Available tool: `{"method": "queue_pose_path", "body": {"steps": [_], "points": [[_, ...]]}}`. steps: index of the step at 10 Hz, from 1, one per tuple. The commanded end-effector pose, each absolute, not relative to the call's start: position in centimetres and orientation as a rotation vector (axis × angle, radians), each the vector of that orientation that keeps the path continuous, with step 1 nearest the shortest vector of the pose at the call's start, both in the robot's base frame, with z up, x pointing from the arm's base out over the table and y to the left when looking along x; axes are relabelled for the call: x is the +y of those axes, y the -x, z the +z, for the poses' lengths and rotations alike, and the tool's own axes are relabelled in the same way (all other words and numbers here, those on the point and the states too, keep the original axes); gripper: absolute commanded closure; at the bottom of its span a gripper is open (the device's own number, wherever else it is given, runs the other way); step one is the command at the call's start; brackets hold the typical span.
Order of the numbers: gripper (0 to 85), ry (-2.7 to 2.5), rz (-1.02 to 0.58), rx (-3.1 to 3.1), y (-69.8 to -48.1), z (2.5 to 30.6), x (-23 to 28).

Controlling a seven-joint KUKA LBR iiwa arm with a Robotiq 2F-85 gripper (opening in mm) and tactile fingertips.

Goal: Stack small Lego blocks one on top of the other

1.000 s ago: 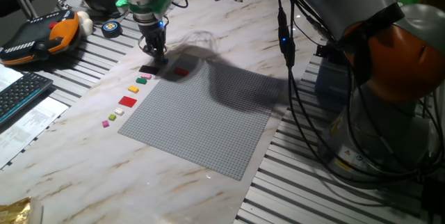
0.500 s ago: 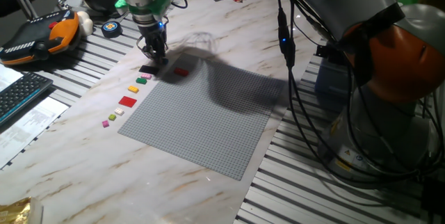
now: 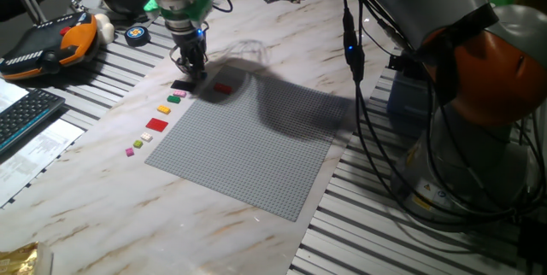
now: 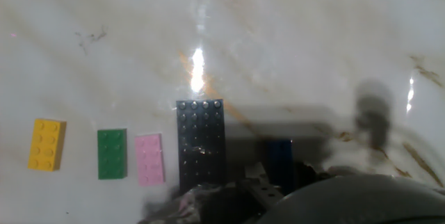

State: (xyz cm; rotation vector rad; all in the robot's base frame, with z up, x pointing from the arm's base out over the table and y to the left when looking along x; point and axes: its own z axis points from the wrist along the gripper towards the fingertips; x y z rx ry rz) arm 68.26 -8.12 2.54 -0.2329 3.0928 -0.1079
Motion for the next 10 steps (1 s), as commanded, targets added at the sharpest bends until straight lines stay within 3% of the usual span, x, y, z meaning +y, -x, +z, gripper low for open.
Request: {"method": "queue_pose_path", "body": {"steps": [1, 3, 6, 7, 10], "points": [[52.0, 0.233, -0.102, 3.092, -68.3, 2.4, -8.2], [53.7, 0.238, -0.092, 3.095, -68.3, 2.2, -8.1], [68.7, 0.252, -0.095, 3.096, -68.4, 2.4, -8.0], [62.7, 0.250, -0.090, 3.096, -68.4, 2.5, -7.9], [64.7, 0.236, -0.099, 3.108, -68.1, 3.6, -7.3]]}}
